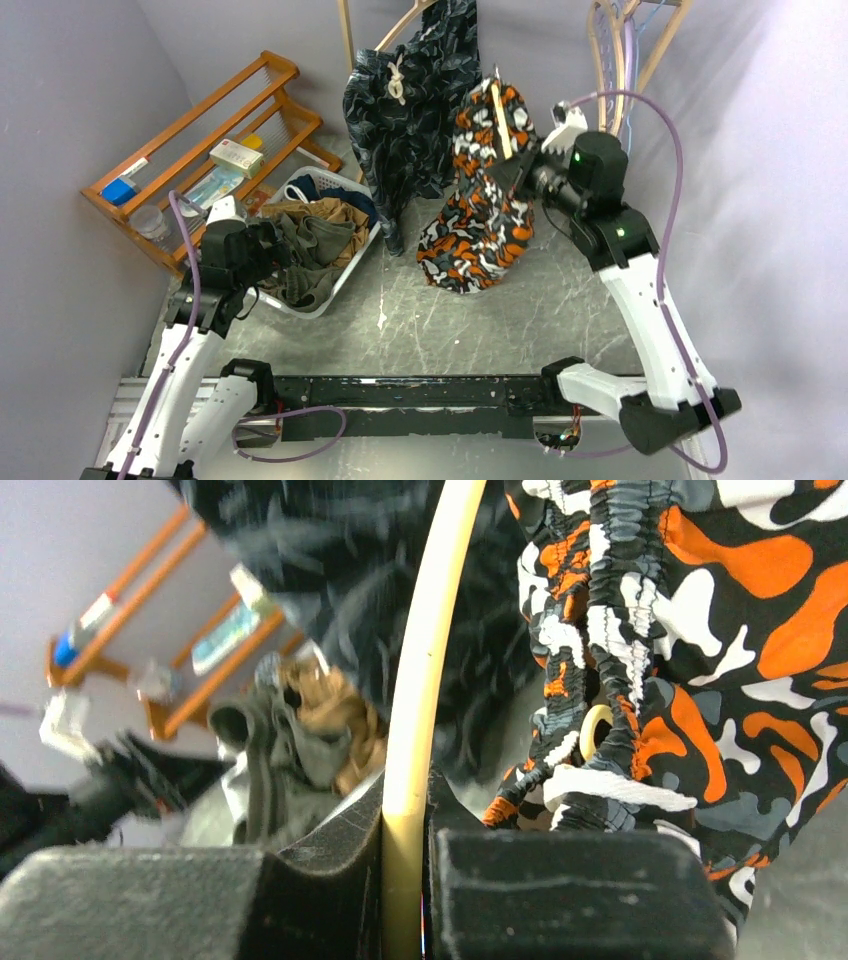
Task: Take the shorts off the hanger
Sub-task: Pick up the hanger from the clothes rod, then remove the shorts from the hanger.
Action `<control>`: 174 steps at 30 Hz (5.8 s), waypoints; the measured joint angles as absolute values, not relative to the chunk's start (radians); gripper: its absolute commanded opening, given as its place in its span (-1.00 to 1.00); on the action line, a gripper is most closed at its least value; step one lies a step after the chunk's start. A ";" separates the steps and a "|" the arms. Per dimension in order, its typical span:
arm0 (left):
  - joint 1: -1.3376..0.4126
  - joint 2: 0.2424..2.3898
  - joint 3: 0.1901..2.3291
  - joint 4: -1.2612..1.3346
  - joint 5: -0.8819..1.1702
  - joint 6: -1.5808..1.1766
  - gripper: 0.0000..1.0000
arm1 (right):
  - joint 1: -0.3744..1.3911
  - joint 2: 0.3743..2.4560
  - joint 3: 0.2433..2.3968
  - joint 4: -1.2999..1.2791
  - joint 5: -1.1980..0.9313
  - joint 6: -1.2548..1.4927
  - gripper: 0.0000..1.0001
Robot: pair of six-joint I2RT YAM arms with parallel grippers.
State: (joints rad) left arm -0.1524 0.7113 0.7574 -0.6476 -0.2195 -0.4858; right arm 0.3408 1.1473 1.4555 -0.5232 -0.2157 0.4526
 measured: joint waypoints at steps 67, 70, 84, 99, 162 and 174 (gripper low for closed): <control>-0.738 1.195 1.120 -0.439 0.115 -0.499 -0.62 | 0.339 0.762 0.809 -0.575 -1.077 0.358 -1.00; -0.739 1.195 1.121 -0.444 0.093 -0.498 -0.86 | 0.340 0.764 0.804 -0.575 -1.089 0.359 -1.00; -0.727 1.271 1.268 -0.597 -0.188 -0.543 -0.86 | 0.339 0.685 0.778 -0.631 -1.111 0.361 -1.00; -0.577 1.260 1.216 -0.631 -0.168 -0.591 -0.86 | 0.339 0.579 0.768 -0.653 -1.154 0.380 -1.00; -0.699 1.449 1.240 -0.402 -0.043 -0.487 -0.86 | 0.339 0.583 0.684 -0.540 -1.056 0.573 -1.00; -0.522 1.468 1.256 -0.462 0.167 -0.498 -0.86 | 0.336 0.494 0.705 -0.588 -1.060 0.524 -1.00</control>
State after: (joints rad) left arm -0.5217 1.4681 1.2556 -0.4618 0.1673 -0.4976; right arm 0.3359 0.4938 0.7048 -0.5880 -1.0603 0.5240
